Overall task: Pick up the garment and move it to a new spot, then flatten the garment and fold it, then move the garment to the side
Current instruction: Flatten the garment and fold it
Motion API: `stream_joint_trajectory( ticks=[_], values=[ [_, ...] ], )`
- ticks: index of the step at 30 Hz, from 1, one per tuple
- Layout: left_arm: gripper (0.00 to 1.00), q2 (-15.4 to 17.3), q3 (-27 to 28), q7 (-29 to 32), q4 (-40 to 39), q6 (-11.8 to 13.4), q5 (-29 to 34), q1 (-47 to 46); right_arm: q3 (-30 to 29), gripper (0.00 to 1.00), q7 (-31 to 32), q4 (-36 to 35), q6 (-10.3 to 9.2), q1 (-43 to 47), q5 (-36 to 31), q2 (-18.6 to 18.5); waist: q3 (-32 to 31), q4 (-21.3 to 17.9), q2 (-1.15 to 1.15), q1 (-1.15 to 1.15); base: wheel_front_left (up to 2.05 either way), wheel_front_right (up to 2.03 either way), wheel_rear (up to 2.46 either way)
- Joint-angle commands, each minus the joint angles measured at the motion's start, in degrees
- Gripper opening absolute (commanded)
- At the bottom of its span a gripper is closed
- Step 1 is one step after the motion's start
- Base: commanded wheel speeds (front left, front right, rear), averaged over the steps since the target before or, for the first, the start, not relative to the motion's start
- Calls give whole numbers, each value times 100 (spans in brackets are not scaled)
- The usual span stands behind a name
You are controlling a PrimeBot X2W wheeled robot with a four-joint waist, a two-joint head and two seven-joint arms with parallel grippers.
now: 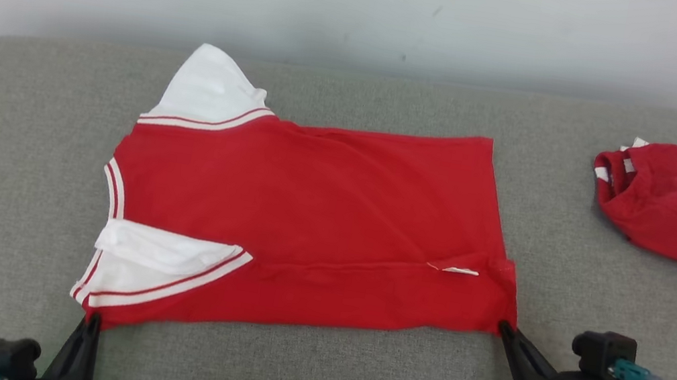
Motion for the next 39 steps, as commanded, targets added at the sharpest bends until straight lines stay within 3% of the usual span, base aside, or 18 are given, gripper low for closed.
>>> stream_joint_trajectory(
  ticks=[1, 14, 22, 23, 24, 25, 26, 32, 39],
  values=[
    [0, -4, 50, -36, -41, -15, 42, 195, -17, 0, -52, -54, -2, 150, 58, -42, -202, 19, -1, 0, 0, 0, 0],
    [0, -204, 202, -35, -899, 41, 15, 1546, -582, 0, 268, -1028, -2, 1520, 109, -447, -801, 45, -1, 0, 0, 0, 0],
    [0, -251, 136, -35, -978, 131, -54, 1748, -1132, 0, 715, -1610, -3, 2251, -25, -330, -798, 116, -1, 0, 0, 0, 0],
    [1, -254, 114, -35, -926, 139, -18, 1730, -1203, 6, 729, -1621, -2, 2282, -64, -286, -796, 117, -1, 0, 0, 0, 0],
    [39, -255, 109, -35, -897, 151, 4, 1691, -1260, 60, 731, -1603, -2, 2307, -164, -264, -795, 122, -1, 0, 0, 0, 0],
    [63, -254, 120, -35, -860, 159, 5, 1659, -1318, 100, 738, -1582, -3, 2338, -226, -214, -795, 124, -1, 0, 0, 0, 0],
    [100, -257, 109, -35, -804, 172, 31, 1652, -1368, 100, 738, -1555, -2, 2367, -276, -161, -797, 123, -1, 0, 0, 0, 0],
    [100, -269, 147, -36, -941, 202, 74, 1625, -1671, 100, 584, -1596, -2, 2453, -352, 35, -813, 167, -1, 0, 0, 0, 0],
    [100, -277, 220, -36, -1816, 284, 386, 1760, -2007, 100, 43, -1911, -2, 2456, -640, 112, -843, 282, -1, 0, 0, 0, 0]
  ],
)
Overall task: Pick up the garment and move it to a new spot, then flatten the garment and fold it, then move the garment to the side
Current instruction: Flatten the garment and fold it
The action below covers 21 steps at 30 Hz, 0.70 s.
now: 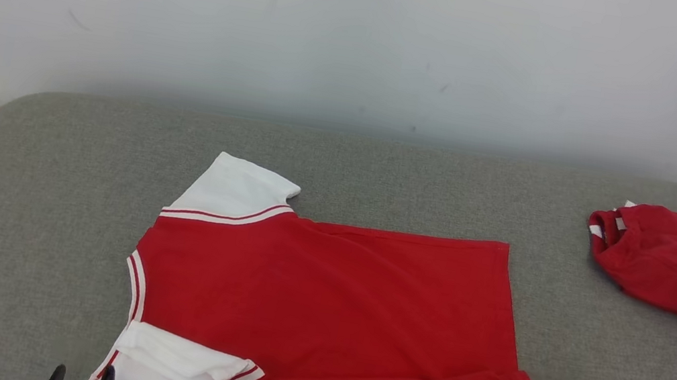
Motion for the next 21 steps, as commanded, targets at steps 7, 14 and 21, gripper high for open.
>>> stream_joint_trajectory(
  ticks=[7, 14, 21],
  values=[
    [100, 6, -35, -36, -837, 220, 621, 166, -345, 100, -465, -261, -2, -43, -819, 219, -27, 135, 0, 0, 0, 0, 0],
    [100, 34, -57, -36, -1172, 325, 905, 269, -769, 100, -577, -521, -2, 168, -1484, 609, -46, 268, 0, 0, 0, 0, 0],
    [100, 54, 11, -36, -1090, 229, 795, 197, -842, 100, -485, -609, -2, 328, -1823, 800, -38, 305, 0, 0, 0, 0, 0]
  ],
)
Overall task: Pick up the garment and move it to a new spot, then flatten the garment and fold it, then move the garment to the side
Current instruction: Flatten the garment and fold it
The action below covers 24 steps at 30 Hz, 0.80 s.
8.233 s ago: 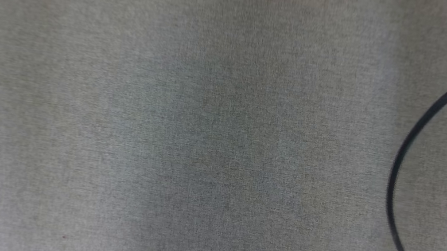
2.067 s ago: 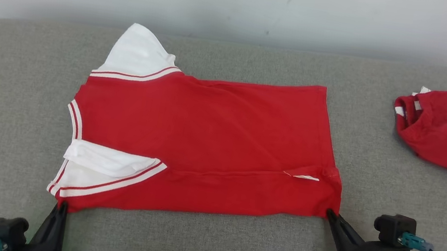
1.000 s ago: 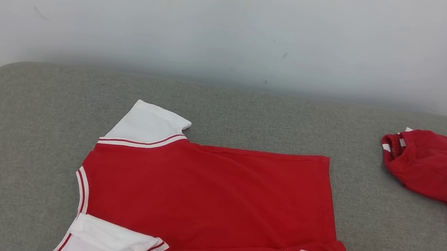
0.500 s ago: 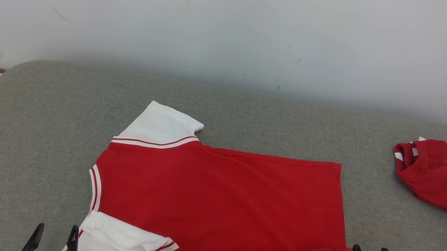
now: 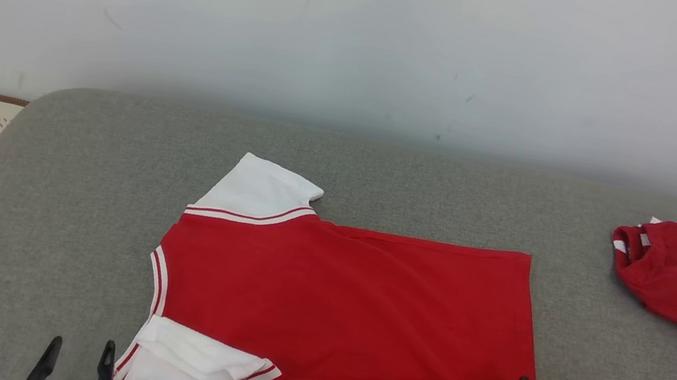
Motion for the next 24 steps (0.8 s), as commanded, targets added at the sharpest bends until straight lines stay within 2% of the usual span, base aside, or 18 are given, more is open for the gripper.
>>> stream_joint_trajectory(
  ticks=[1, 6, 11, 19, 24],
  values=[
    [100, 50, -13, -36, 15, -35, -6, -74, 2, 100, 30, -24, -2, 41, -57, 10, 14, -14, 0, 0, 0, 0, 0],
    [100, 175, -57, -36, 215, -296, -146, -386, 34, 100, 118, -101, -2, -85, -73, 40, 72, -152, 0, 0, 0, 0, 0],
    [100, 570, -161, 201, 547, -564, -204, -1022, 146, 100, 162, -175, -2, -265, 2, -21, 175, -415, 0, 0, 0, 0, 0],
    [100, 1065, -136, 734, 836, -704, -662, -2318, 390, 100, 198, -247, -2, -1008, -66, 9, 823, -1188, 0, 0, 0, 0, 0],
    [100, 1311, -150, 935, 1090, -735, -887, -2863, 513, 100, 141, -183, -2, -1355, -32, 68, 1125, -1477, 0, 0, 0, 0, 0]
  ],
)
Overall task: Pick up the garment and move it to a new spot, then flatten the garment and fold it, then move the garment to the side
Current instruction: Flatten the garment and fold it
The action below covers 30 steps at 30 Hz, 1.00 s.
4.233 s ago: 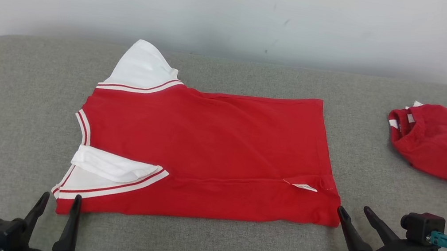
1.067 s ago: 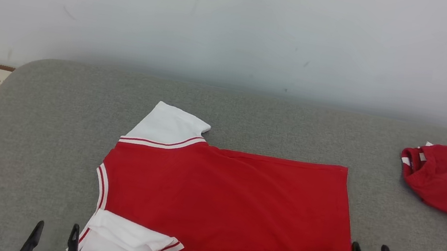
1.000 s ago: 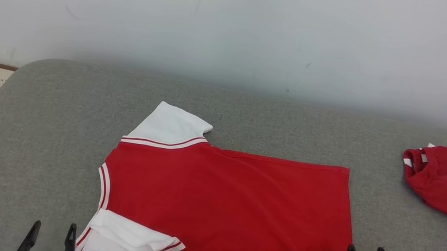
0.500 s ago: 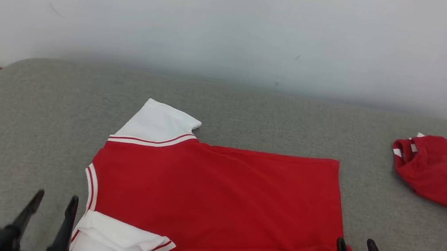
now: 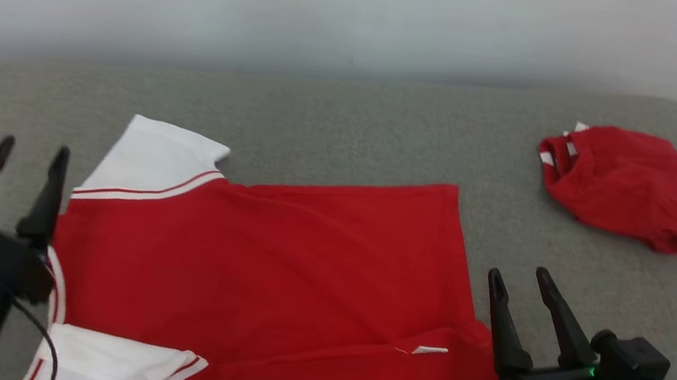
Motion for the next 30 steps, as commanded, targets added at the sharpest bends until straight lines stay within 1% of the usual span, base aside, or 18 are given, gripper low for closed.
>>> stream_joint_trajectory(
  ticks=[1, 4, 8, 9, 12, 14, 24, 30],
  values=[
    [100, 111, -9, 75, 97, -23, -107, -208, 35, 100, -41, 26, -2, -125, 7, 33, 506, -479, -1, -1, 0, 0, 0],
    [100, 326, -129, 251, 346, -29, -136, -628, 113, 100, -97, 116, -2, -337, 44, 78, 731, -637, -1, -1, 0, 0, 0],
    [100, 487, -326, 461, 739, -33, -421, -1204, 204, 100, -176, 252, -2, -553, 34, 141, 993, -768, -1, -1, 0, 0, 0],
    [100, 474, -408, 517, 839, -33, -556, -1351, 220, 100, -186, 288, -2, -601, 38, 156, 1044, -785, -1, -1, 0, 0, 0],
    [100, 653, -703, 683, 1165, -35, -641, -1749, 294, 100, -225, 400, -2, -752, 60, 216, 1182, -846, -1, -1, 0, 0, 0],
    [100, 679, -890, 749, 1383, -36, -734, -2000, 337, 100, -235, 464, -2, -835, 62, 267, 1243, -881, -1, -1, 0, 0, 0],
    [100, 1063, -1504, 944, 2680, -38, -904, -2954, 604, 100, -271, 685, -2, -1236, 146, 334, 1504, -1127, -1, -1, 0, 0, 0],
    [100, 1287, -1674, 898, 3342, -38, -1004, -3380, 619, 100, -275, 639, -2, -1355, 156, 347, 1674, -1275, -1, -1, 0, 0, 0]
  ],
)
